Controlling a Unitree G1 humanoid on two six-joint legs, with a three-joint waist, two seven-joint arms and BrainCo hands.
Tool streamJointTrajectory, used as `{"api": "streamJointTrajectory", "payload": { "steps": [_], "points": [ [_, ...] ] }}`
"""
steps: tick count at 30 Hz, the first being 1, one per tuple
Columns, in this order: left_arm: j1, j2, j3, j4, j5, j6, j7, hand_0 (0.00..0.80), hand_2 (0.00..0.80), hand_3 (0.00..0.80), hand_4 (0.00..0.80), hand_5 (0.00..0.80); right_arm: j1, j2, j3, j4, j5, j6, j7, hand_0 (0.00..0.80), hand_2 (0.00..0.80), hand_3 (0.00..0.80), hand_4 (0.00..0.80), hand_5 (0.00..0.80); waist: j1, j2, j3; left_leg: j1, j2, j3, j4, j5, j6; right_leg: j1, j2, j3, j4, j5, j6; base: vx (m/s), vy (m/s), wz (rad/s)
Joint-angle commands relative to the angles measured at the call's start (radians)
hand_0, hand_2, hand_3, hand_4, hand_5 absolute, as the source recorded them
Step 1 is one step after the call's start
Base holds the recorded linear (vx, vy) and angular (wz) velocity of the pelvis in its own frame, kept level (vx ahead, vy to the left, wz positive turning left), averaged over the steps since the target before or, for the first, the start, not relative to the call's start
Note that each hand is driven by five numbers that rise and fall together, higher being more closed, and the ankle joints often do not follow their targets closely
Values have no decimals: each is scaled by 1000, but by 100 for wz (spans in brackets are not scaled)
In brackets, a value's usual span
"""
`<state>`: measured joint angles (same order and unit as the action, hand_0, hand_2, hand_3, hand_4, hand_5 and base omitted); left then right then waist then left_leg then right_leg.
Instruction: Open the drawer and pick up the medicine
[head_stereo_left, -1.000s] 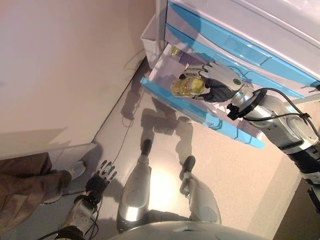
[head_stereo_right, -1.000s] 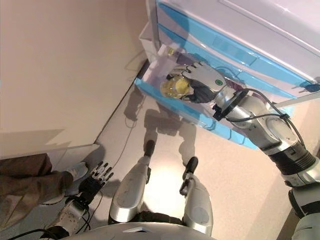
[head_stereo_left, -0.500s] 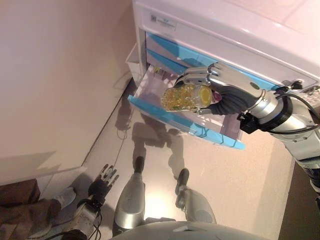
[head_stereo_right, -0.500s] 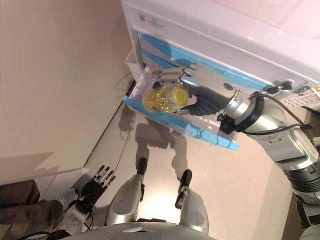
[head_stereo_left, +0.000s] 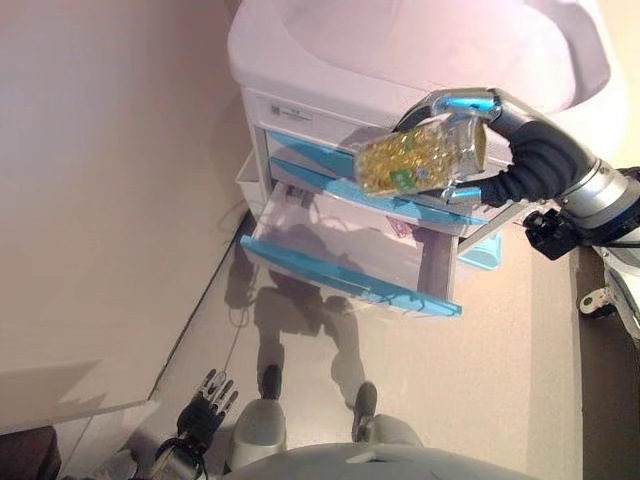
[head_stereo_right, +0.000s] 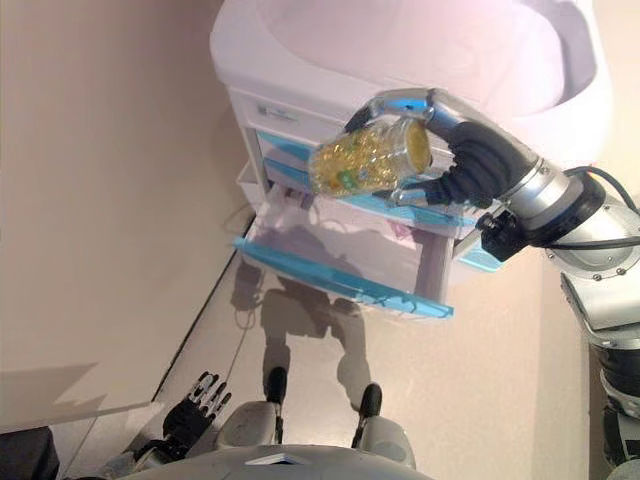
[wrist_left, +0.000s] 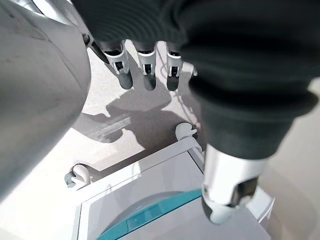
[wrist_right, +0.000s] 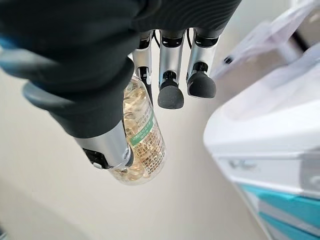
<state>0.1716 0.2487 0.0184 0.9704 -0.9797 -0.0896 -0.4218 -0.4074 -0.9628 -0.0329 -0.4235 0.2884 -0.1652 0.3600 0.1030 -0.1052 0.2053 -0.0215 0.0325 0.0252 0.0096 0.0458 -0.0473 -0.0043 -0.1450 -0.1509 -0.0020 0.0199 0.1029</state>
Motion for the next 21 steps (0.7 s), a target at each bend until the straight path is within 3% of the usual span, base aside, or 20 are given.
{"api": "streamJointTrajectory", "payload": {
  "steps": [1, 10, 17, 21],
  "points": [
    [31, 20, 19, 32, 35, -10, -1, 0, 0, 0, 0, 0, -78, -31, -43, 42, 71, 33, -53, 800, 800, 800, 800, 800, 16, -8, -62, -10, -3, -30, 15, -89, -11, 0, -2, -40, 33, -3, 38, 82, -9, -2],
    [42, 47, 30, 38, 48, 24, 18, 0, 0, 0, 0, 0, -274, -147, 29, 289, 96, 128, -150, 800, 800, 800, 800, 800, 34, -20, -79, 14, -5, -43, 18, -98, -9, 32, -3, -56, 25, -10, 35, 61, -4, 1],
    [51, 72, 34, 23, 50, 51, 28, 0, 0, 0, 0, 0, -453, -251, 181, 508, 62, 205, -170, 800, 800, 800, 800, 800, 44, -30, -90, 26, -10, -52, 12, -94, -5, 47, -4, -62, 19, -8, 36, 47, 1, 3],
    [53, 91, 27, 19, 50, 62, 35, 0, 0, 0, 0, 0, -599, -313, 330, 663, 52, 228, -139, 800, 800, 800, 800, 800, 55, -38, -93, 30, -13, -58, 10, -93, -2, 52, -3, -67, 16, -7, 34, 33, -5, 6]
  ]
}}
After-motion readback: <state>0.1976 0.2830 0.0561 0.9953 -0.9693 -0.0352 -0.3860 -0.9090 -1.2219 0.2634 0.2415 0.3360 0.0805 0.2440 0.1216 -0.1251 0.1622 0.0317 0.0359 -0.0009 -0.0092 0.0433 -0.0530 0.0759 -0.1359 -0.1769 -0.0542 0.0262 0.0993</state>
